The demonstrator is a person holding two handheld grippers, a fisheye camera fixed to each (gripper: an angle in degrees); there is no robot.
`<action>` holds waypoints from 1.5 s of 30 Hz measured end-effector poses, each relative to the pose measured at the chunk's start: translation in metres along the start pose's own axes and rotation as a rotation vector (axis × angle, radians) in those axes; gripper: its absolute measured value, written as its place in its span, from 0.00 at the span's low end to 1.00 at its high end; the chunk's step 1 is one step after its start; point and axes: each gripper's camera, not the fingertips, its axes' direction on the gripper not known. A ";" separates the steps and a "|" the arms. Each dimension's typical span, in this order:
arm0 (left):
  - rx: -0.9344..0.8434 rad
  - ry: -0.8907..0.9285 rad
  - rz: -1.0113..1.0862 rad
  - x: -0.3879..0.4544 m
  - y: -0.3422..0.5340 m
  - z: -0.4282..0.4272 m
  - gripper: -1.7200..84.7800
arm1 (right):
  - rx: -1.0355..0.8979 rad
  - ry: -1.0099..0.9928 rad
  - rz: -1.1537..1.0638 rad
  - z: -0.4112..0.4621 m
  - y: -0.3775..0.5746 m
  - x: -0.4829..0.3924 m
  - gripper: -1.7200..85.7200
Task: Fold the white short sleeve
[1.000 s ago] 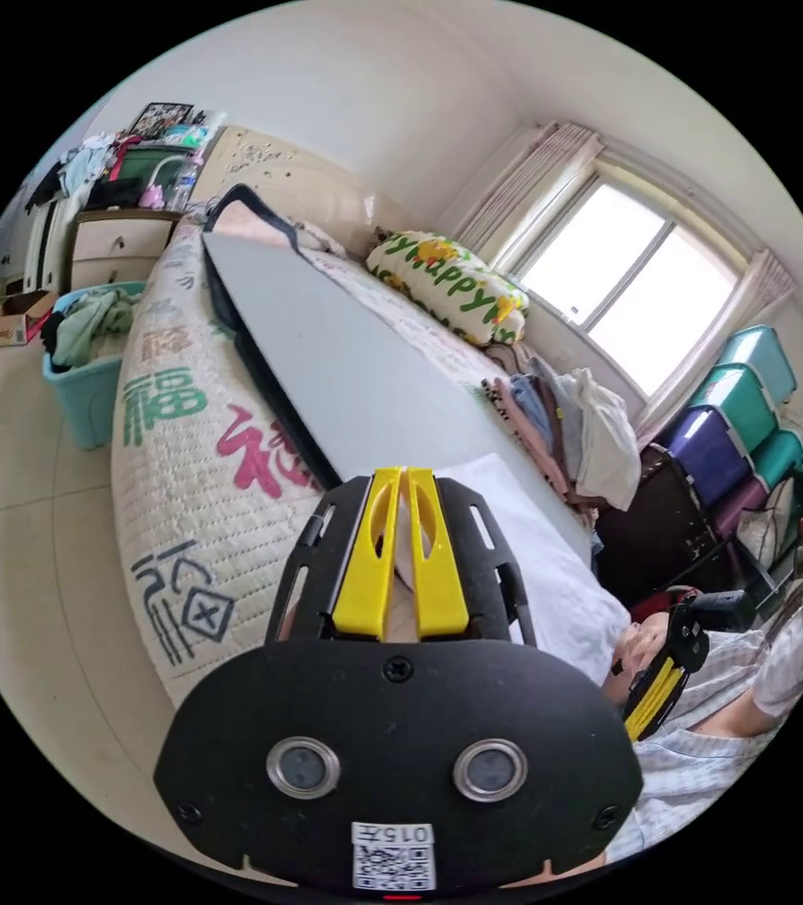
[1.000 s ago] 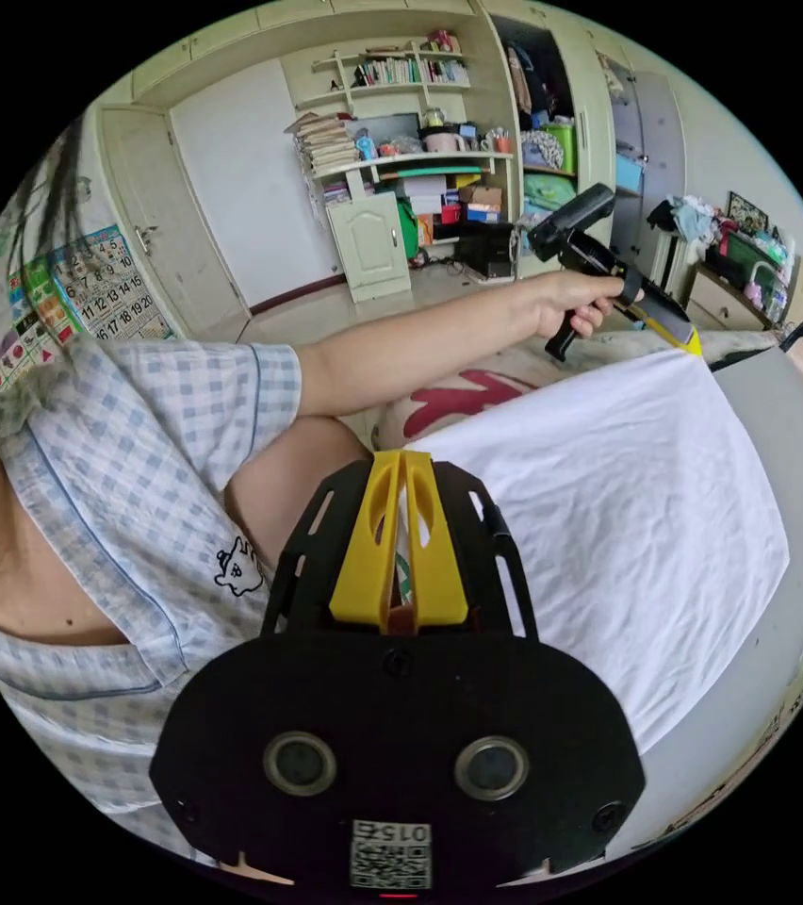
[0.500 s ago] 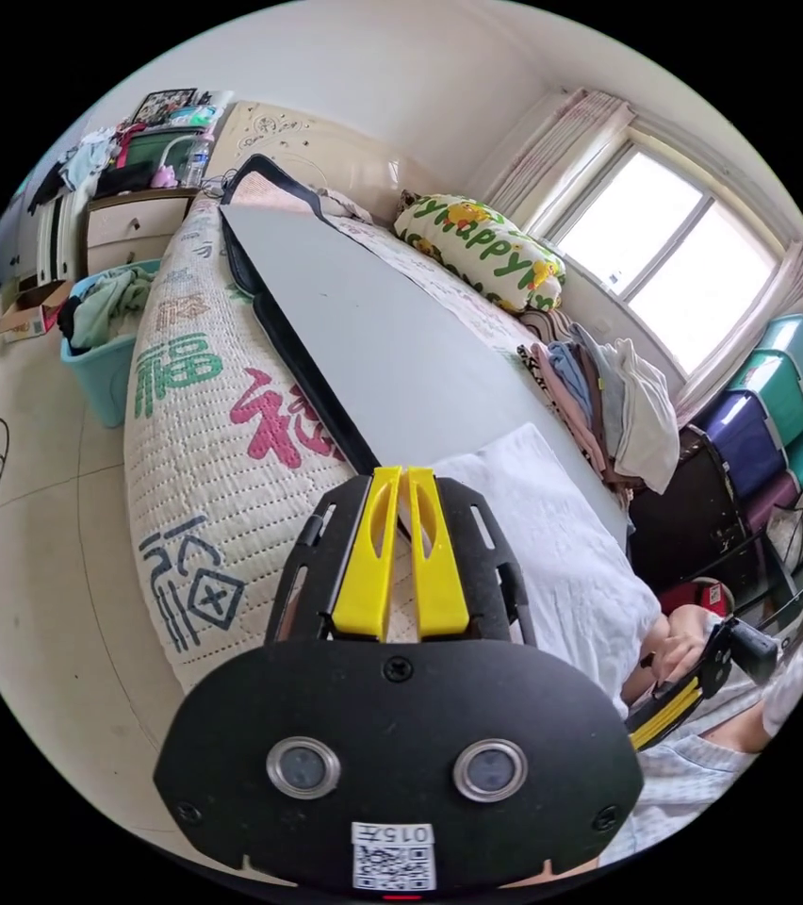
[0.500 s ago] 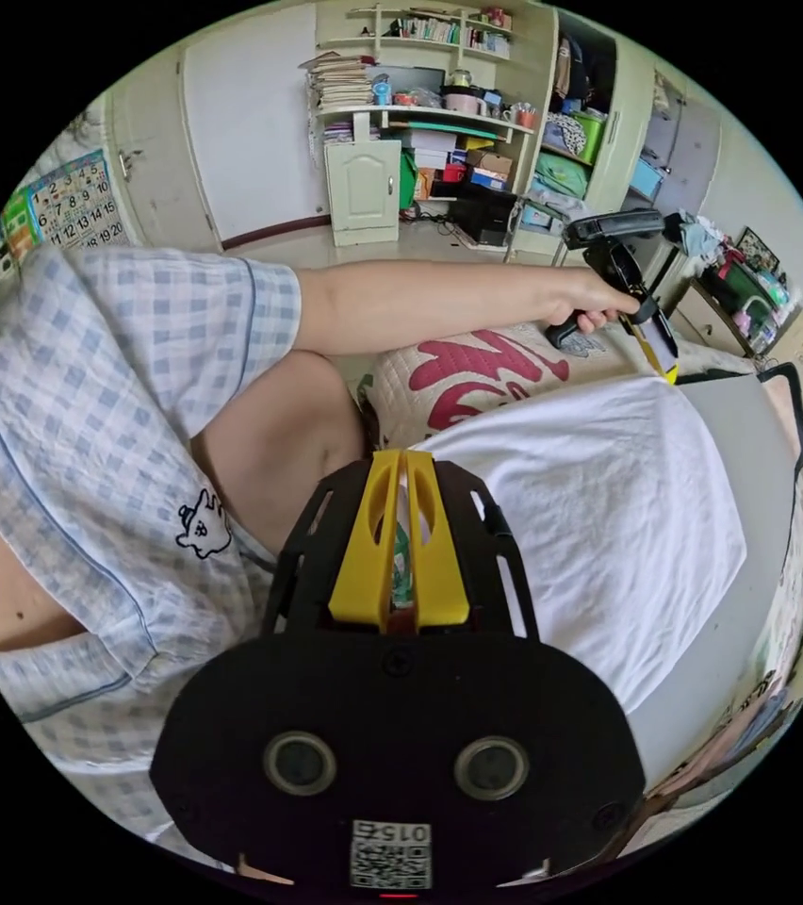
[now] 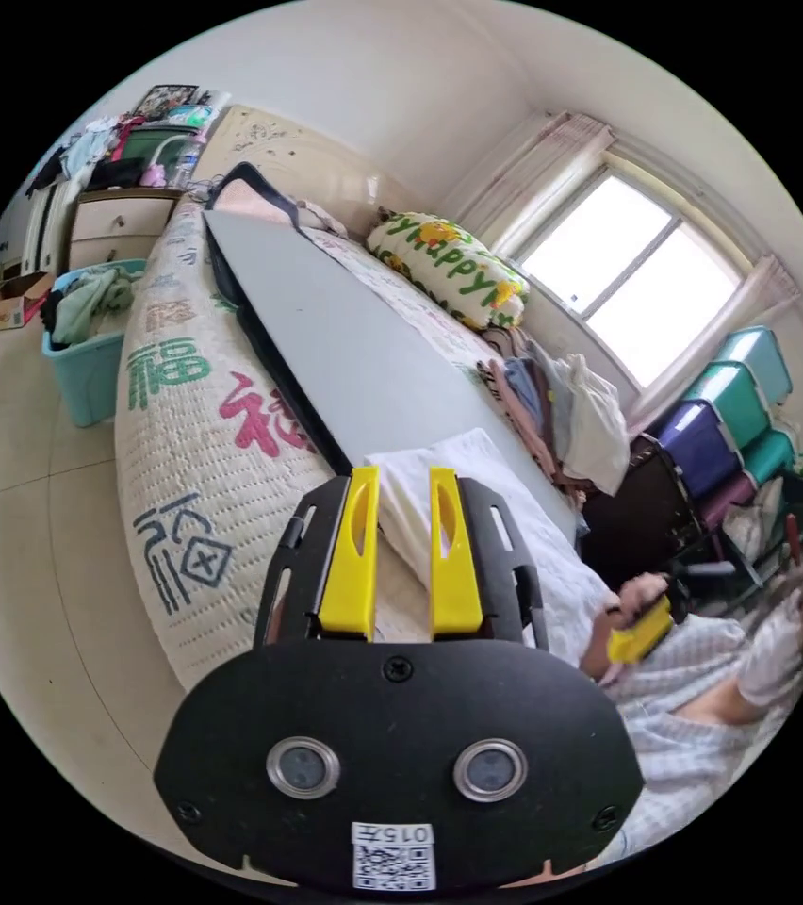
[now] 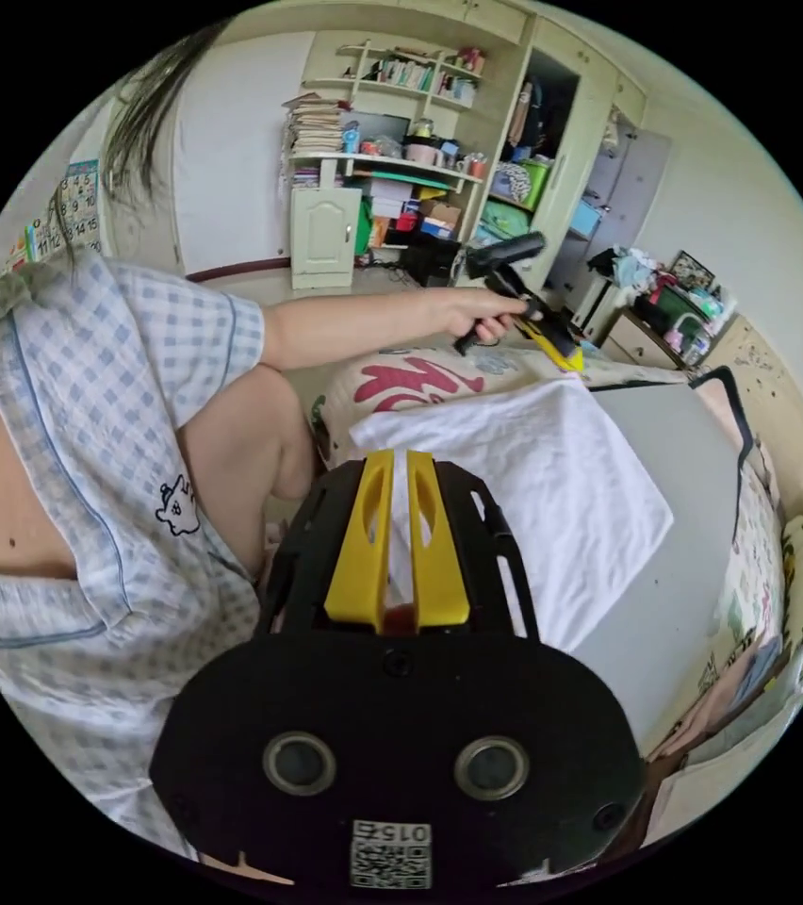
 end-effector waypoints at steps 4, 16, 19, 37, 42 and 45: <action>-0.145 0.000 0.264 0.109 0.073 -0.008 0.11 | -0.005 0.001 0.115 -0.028 0.059 0.030 0.07; -0.358 -0.434 0.519 0.285 0.246 0.086 0.13 | -0.056 0.010 0.094 -0.038 0.105 0.029 0.11; -0.402 -0.535 0.532 0.286 0.266 0.109 0.11 | -0.084 0.076 0.085 -0.038 0.105 0.028 0.11; -0.304 -0.346 0.722 0.350 0.290 0.112 0.03 | -0.117 0.088 0.122 -0.062 0.134 0.065 0.01; -0.530 -0.430 0.700 0.328 0.287 0.159 0.03 | -0.140 0.059 0.128 -0.062 0.136 0.080 0.01; -0.536 -0.420 0.659 0.317 0.277 0.156 0.03 | -0.142 0.055 0.116 -0.066 0.138 0.087 0.01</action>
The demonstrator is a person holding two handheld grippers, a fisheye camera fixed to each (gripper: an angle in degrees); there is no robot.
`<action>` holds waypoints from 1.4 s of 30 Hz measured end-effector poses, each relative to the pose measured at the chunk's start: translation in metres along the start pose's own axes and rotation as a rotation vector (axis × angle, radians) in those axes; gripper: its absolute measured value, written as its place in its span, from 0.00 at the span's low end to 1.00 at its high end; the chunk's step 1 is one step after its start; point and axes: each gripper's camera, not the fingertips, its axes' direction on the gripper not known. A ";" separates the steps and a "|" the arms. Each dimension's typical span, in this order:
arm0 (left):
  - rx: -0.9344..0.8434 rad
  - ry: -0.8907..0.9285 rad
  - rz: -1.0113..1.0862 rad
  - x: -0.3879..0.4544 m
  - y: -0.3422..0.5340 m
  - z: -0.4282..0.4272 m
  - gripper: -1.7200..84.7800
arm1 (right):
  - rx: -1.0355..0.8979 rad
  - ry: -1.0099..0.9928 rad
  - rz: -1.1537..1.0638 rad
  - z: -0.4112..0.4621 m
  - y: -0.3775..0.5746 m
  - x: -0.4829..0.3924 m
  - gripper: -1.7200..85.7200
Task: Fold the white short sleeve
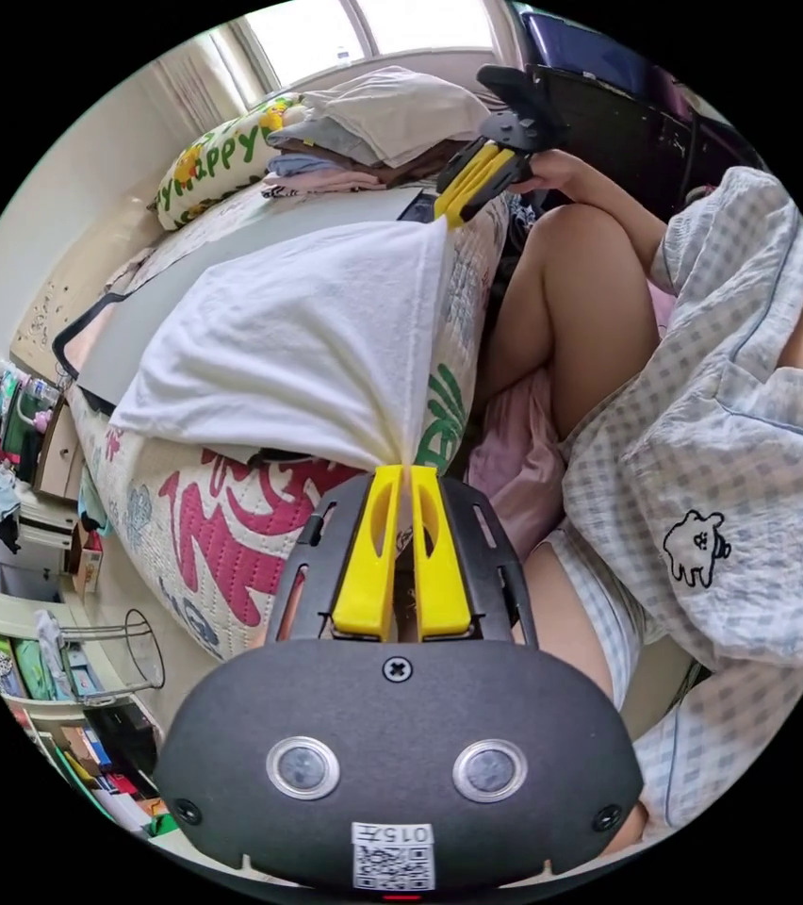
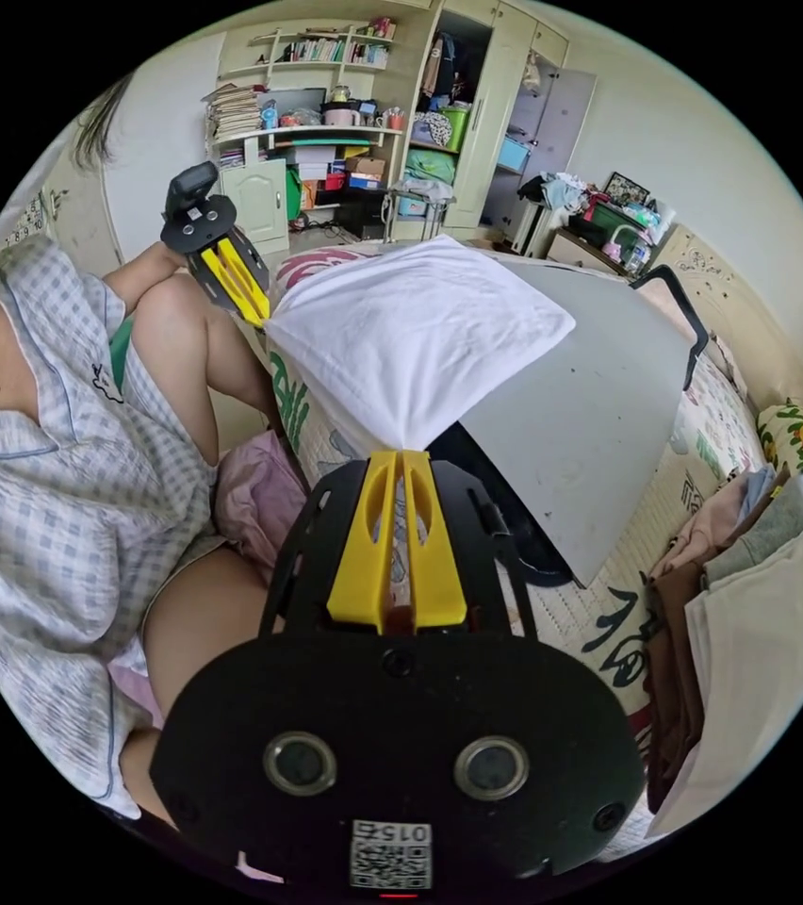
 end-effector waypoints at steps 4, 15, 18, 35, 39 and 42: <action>-0.025 -0.036 -0.024 -0.014 0.002 -0.005 0.03 | -0.033 0.001 -0.035 -0.002 -0.001 0.006 0.01; 0.405 0.206 -0.119 -0.104 0.042 -0.104 0.04 | 0.177 -0.315 0.095 -0.046 0.009 0.077 0.01; 0.554 0.146 -0.361 -0.178 0.072 -0.135 0.05 | 0.288 -0.285 0.218 -0.067 0.007 0.116 0.01; 0.587 0.503 -0.839 -0.505 0.072 -0.059 0.17 | 0.240 -0.509 0.694 0.020 -0.102 0.350 0.14; 0.559 0.583 -0.858 -0.544 0.067 -0.044 0.18 | 0.164 -0.561 0.711 0.038 -0.121 0.371 0.17; 0.529 0.603 -0.841 -0.562 0.059 -0.039 0.17 | 0.109 -0.534 0.686 0.047 -0.136 0.381 0.17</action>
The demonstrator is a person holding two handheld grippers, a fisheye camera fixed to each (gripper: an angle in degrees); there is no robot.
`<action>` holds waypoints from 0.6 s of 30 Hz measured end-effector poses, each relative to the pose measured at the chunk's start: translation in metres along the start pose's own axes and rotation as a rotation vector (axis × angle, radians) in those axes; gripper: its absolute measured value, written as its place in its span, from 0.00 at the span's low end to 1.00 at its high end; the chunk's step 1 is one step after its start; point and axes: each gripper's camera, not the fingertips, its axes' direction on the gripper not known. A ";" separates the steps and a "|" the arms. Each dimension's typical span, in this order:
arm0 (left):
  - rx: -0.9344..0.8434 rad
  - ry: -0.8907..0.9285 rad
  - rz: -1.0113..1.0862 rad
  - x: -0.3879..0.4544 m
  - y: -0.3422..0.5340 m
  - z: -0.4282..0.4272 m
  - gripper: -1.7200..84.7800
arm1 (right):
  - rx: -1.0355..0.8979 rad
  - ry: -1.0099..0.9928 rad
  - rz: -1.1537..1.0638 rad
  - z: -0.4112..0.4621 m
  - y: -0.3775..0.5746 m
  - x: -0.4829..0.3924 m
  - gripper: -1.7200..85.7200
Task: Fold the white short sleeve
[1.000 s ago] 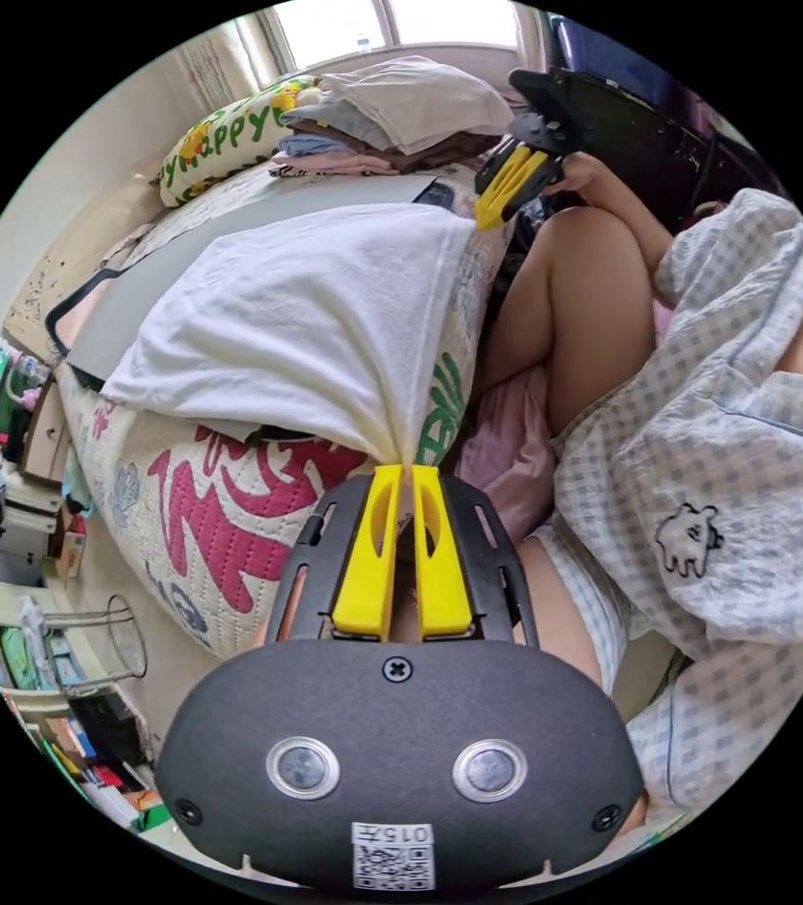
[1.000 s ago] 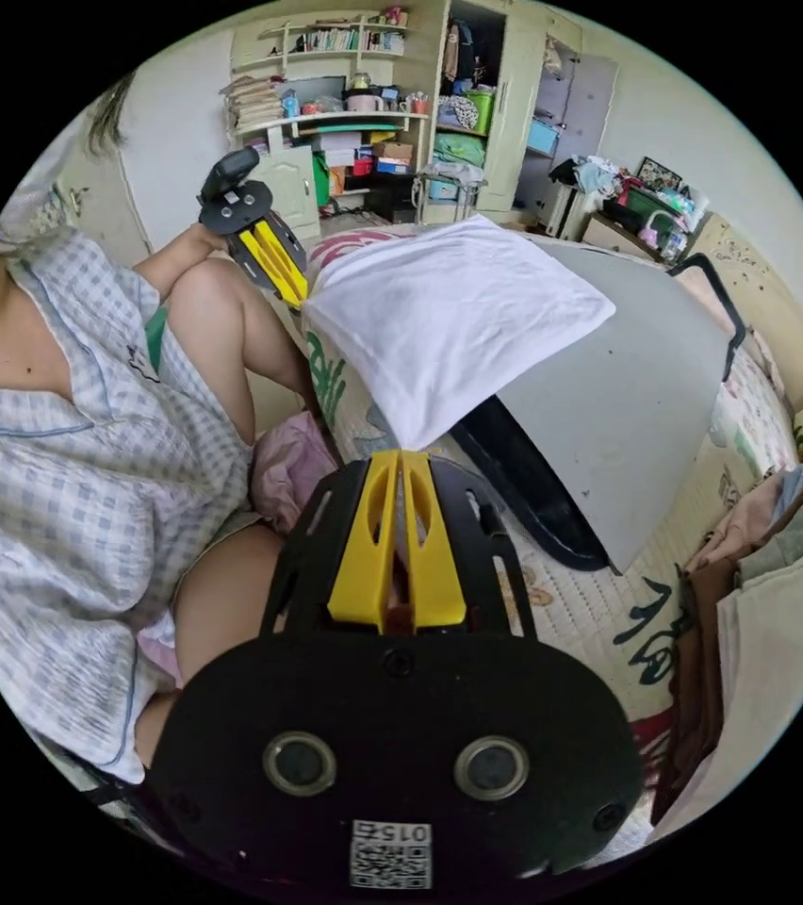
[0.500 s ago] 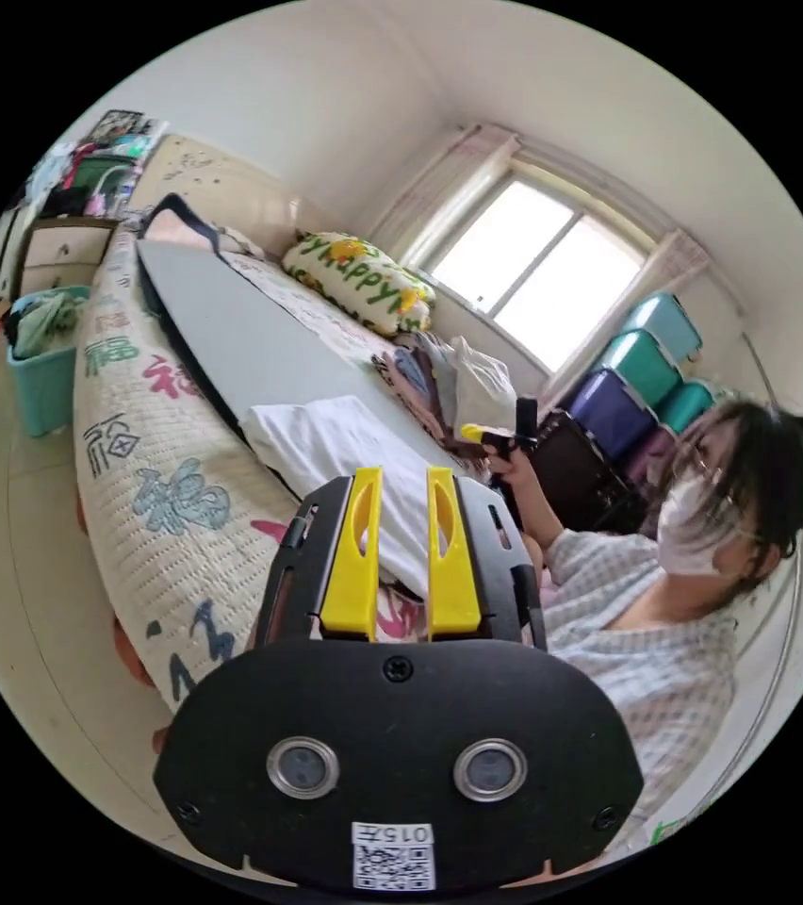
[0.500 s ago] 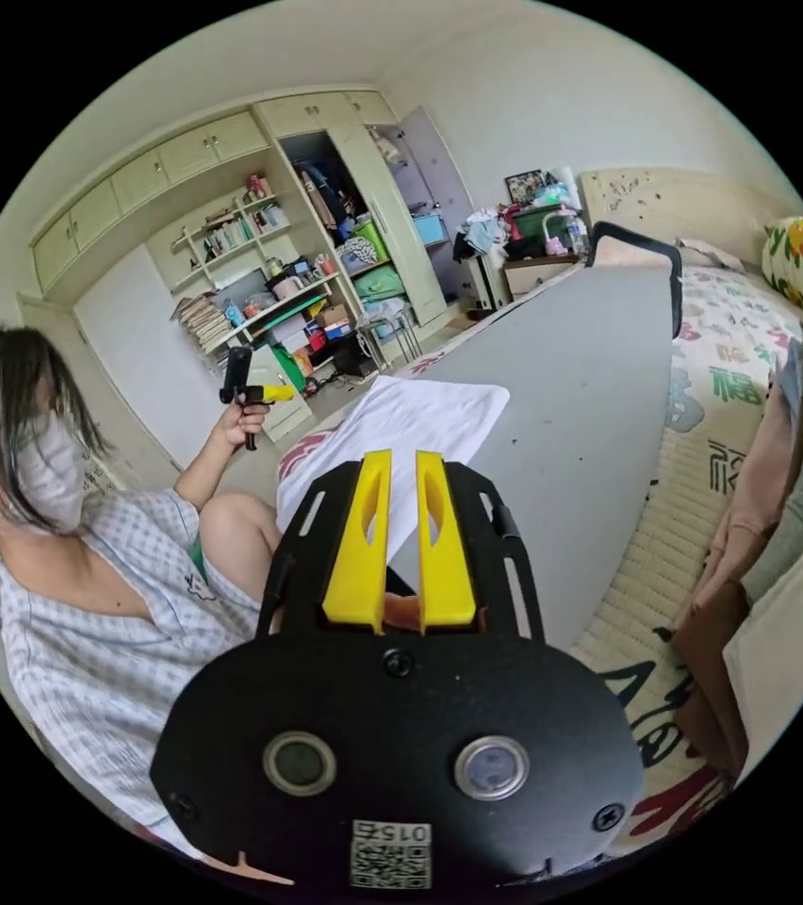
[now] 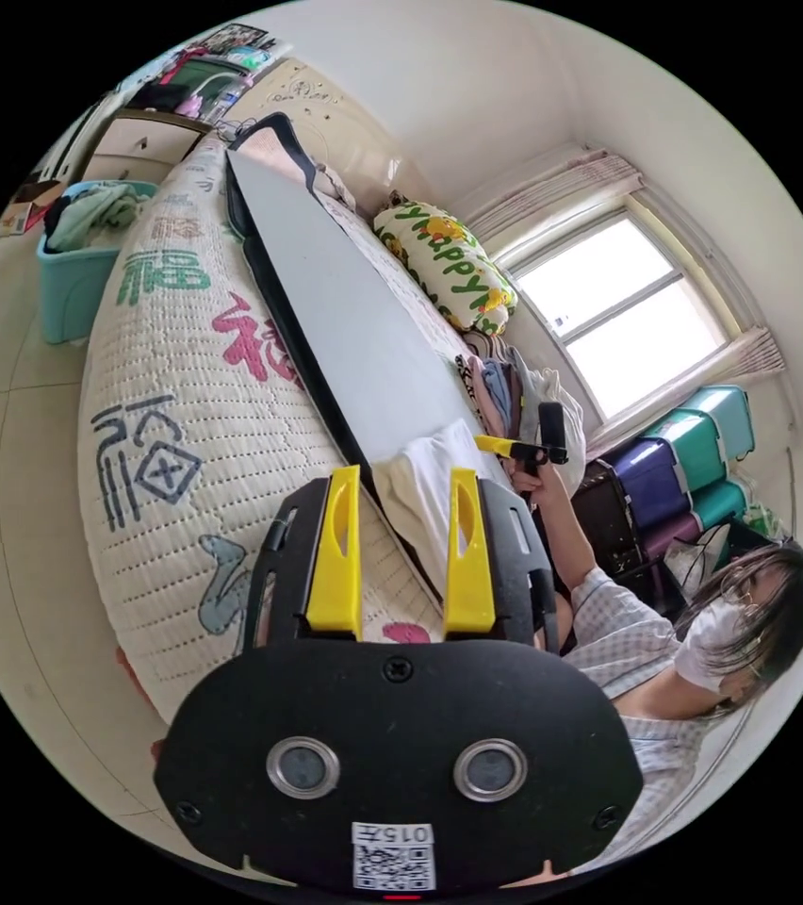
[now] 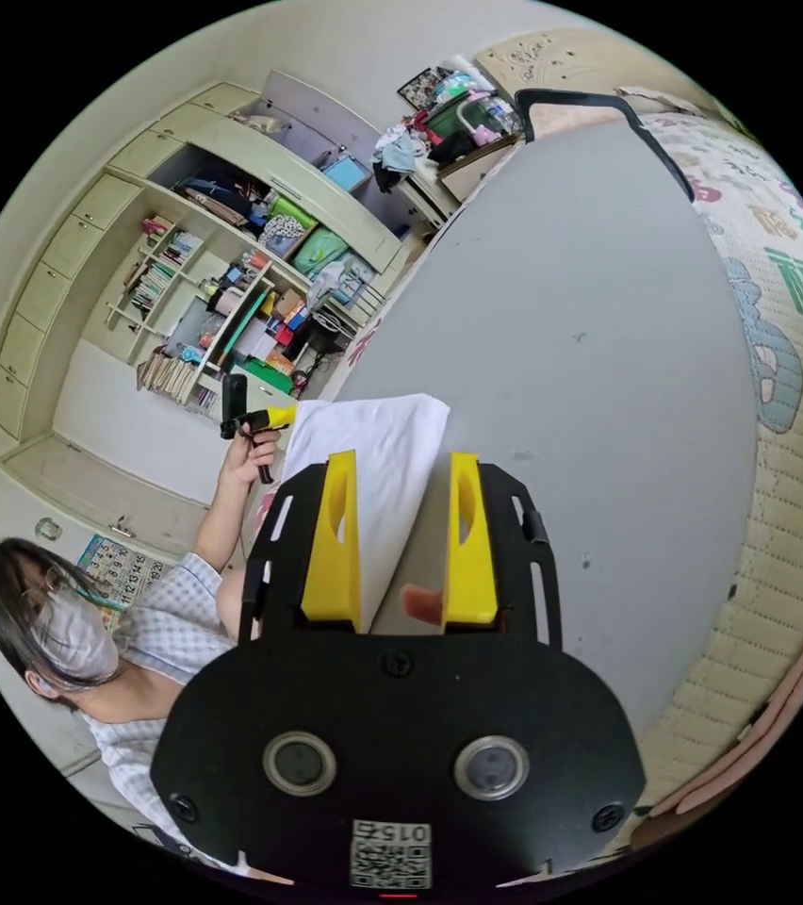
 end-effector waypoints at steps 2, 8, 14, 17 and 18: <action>-0.064 0.030 -0.001 -0.008 -0.014 0.009 0.18 | -0.020 0.016 -0.015 0.002 -0.014 0.000 0.17; -0.068 0.086 -0.019 -0.026 -0.032 0.006 0.17 | -0.060 -0.069 -0.019 0.017 -0.037 0.004 0.14; -0.057 0.088 -0.034 -0.039 -0.036 0.002 0.17 | -0.121 -0.055 -0.124 0.040 -0.049 -0.024 0.09; -0.058 0.074 -0.046 -0.045 -0.036 0.002 0.15 | -0.098 -0.041 -0.186 0.040 -0.048 -0.043 0.08; -0.059 0.071 -0.049 -0.046 -0.036 0.002 0.15 | -0.085 -0.046 -0.196 0.038 -0.047 -0.046 0.08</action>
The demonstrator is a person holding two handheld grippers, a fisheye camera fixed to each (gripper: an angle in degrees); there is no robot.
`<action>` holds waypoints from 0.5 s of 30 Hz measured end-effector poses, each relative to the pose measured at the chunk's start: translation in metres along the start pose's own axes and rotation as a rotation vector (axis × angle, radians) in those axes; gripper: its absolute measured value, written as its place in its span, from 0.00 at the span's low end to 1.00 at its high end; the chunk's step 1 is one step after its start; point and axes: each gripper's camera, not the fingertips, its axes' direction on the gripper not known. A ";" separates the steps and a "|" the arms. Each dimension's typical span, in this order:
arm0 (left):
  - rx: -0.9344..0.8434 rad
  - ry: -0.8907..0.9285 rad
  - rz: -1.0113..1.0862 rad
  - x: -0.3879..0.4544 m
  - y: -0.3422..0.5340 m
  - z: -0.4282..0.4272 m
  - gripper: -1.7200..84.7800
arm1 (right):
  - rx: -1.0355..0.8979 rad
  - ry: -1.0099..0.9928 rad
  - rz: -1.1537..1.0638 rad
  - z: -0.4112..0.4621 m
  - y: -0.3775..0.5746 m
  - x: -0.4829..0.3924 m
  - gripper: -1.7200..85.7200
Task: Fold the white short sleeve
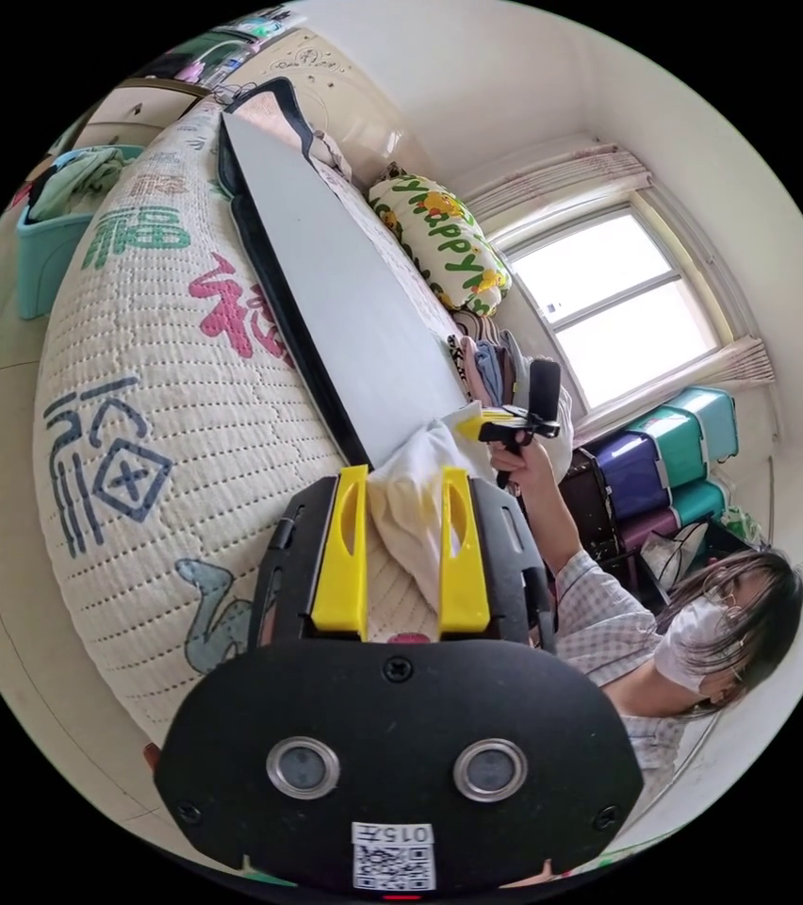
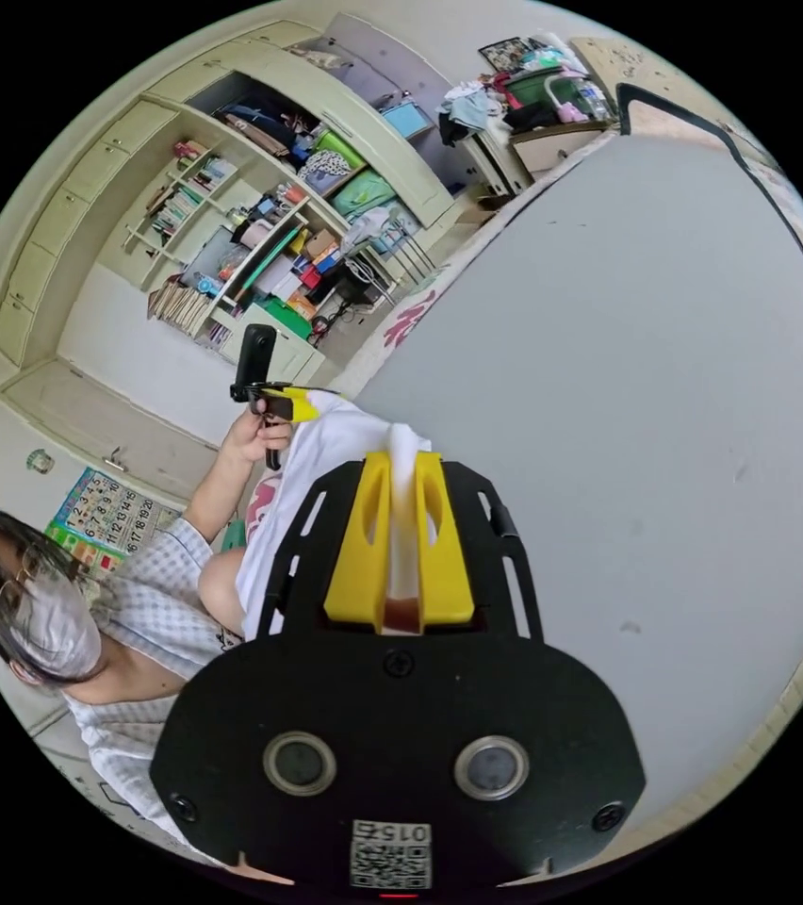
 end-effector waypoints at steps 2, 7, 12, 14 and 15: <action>0.005 0.001 -0.001 -0.004 0.003 0.000 0.14 | 0.074 -0.058 -0.031 -0.015 0.007 -0.012 0.07; 0.054 0.044 0.051 -0.007 0.017 -0.005 0.14 | 0.172 -0.191 -0.155 -0.046 0.026 -0.047 0.07; 0.059 0.081 0.078 -0.015 0.033 0.001 0.09 | 0.159 -0.126 -0.249 -0.052 0.038 -0.084 0.07; 0.082 0.064 0.117 -0.012 0.045 0.001 0.06 | 0.172 -0.113 -0.243 -0.054 0.048 -0.087 0.07; 0.088 0.063 0.126 -0.011 0.048 0.000 0.06 | 0.176 -0.120 -0.236 -0.055 0.051 -0.086 0.07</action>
